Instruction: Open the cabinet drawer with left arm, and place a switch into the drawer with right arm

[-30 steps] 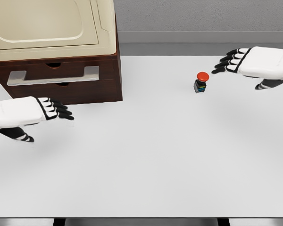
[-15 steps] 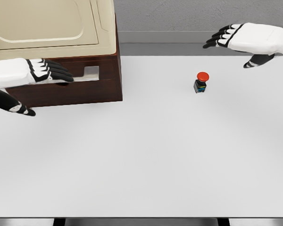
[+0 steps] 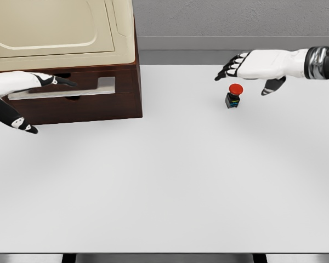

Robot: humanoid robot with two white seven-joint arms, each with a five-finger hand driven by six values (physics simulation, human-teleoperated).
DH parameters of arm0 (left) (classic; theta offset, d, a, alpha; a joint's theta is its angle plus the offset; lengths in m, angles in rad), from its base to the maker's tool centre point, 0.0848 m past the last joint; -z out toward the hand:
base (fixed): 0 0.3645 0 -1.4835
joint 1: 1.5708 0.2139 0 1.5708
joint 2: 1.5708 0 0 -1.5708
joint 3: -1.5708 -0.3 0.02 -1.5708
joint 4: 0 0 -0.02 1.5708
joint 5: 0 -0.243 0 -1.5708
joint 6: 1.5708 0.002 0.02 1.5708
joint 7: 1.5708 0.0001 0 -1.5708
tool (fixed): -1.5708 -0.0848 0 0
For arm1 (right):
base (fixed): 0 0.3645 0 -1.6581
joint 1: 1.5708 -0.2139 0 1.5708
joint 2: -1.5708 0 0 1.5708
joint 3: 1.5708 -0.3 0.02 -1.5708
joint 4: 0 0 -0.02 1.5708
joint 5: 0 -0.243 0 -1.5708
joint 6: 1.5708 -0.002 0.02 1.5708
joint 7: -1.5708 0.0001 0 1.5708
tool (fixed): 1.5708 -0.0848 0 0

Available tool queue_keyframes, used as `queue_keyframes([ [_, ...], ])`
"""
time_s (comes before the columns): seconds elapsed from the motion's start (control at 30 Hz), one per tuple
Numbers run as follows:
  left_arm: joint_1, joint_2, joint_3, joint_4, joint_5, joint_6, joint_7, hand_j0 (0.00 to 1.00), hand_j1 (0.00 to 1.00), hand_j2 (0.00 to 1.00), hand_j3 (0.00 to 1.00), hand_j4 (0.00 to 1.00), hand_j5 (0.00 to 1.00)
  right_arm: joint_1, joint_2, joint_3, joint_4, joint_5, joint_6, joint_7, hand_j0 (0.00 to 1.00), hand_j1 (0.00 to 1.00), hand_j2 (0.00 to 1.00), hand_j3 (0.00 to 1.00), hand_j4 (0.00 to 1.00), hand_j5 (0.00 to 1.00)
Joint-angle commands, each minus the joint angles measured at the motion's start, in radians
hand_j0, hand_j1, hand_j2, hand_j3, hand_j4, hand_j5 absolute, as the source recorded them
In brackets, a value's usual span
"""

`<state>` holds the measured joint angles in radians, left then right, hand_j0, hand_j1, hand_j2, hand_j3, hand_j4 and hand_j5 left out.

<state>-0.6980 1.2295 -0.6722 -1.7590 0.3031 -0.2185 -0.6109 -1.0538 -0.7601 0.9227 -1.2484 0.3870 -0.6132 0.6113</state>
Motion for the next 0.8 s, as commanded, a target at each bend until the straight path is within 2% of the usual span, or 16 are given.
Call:
queue_keyframes([
  [0.0,0.0,0.001,0.0,0.001,-0.001,0.042,0.0,1.0,1.0,1.0,1.0,1.0,1.0,0.0,0.028,0.028,0.063,0.009,0.002,0.0,1.0,1.0,1.0,1.0,1.0,1.0],
  [0.07,0.002,-0.001,0.0,0.004,-0.001,0.056,0.0,1.0,1.0,1.0,1.0,1.0,1.0,0.0,0.031,0.03,0.066,0.01,0.002,0.0,1.0,1.0,1.0,1.0,1.0,1.0],
  [0.17,0.003,-0.001,0.0,0.006,-0.004,0.093,0.0,1.0,1.0,1.0,1.0,1.0,1.0,-0.017,0.044,0.056,0.11,0.01,0.002,0.0,1.0,1.0,1.0,1.0,1.0,1.0],
  [0.2,0.006,-0.013,0.0,0.006,-0.025,0.097,0.0,1.0,1.0,1.0,1.0,1.0,1.0,-0.02,0.05,0.056,0.119,0.01,0.002,0.0,1.0,1.0,1.0,1.0,1.0,1.0],
  [0.43,0.006,-0.038,-0.021,0.006,-0.027,0.168,0.0,1.0,1.0,1.0,1.0,1.0,1.0,-0.029,0.068,0.057,0.152,0.03,0.002,0.0,1.0,1.0,1.0,1.0,1.0,1.0],
  [0.53,0.008,-0.038,-0.021,0.007,-0.027,0.176,0.0,1.0,1.0,1.0,1.0,1.0,1.0,-0.041,0.099,0.057,0.213,0.032,0.002,0.0,1.0,1.0,1.0,1.0,1.0,1.0],
  [0.77,0.006,-0.038,-0.055,0.007,-0.027,0.194,0.0,1.0,1.0,1.0,1.0,1.0,1.0,-0.046,0.11,0.065,0.236,0.032,0.002,0.0,1.0,1.0,1.0,1.0,1.0,1.0],
])
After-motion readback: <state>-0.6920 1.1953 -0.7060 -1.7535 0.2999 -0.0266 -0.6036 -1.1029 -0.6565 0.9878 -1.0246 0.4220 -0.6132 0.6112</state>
